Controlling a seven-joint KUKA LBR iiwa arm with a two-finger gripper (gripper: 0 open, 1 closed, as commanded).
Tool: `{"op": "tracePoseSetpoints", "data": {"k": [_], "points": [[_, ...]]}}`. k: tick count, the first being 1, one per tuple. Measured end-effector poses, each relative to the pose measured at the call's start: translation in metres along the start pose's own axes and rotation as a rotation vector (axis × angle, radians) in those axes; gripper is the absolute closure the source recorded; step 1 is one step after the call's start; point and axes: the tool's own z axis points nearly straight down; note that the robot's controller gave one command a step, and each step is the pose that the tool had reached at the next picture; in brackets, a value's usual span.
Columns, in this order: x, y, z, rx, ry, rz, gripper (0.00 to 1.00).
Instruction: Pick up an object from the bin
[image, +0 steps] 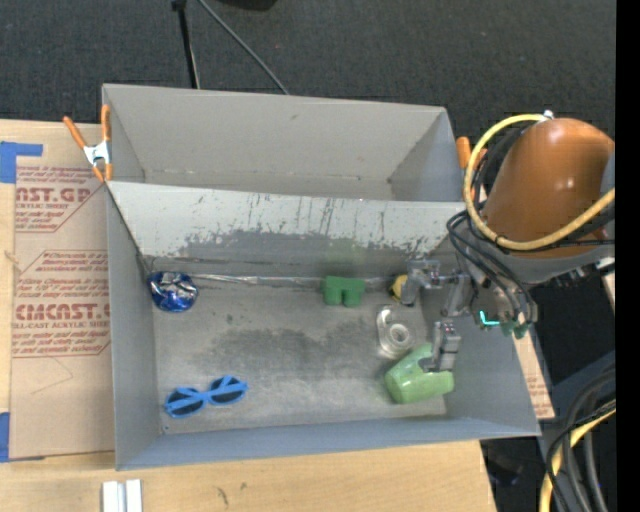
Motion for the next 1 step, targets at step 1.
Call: {"op": "tracePoseSetpoints", "data": {"k": [1], "points": [[-0.0081,-0.0450,0.1262,-0.001,0.000,-0.197,0.00]]}}
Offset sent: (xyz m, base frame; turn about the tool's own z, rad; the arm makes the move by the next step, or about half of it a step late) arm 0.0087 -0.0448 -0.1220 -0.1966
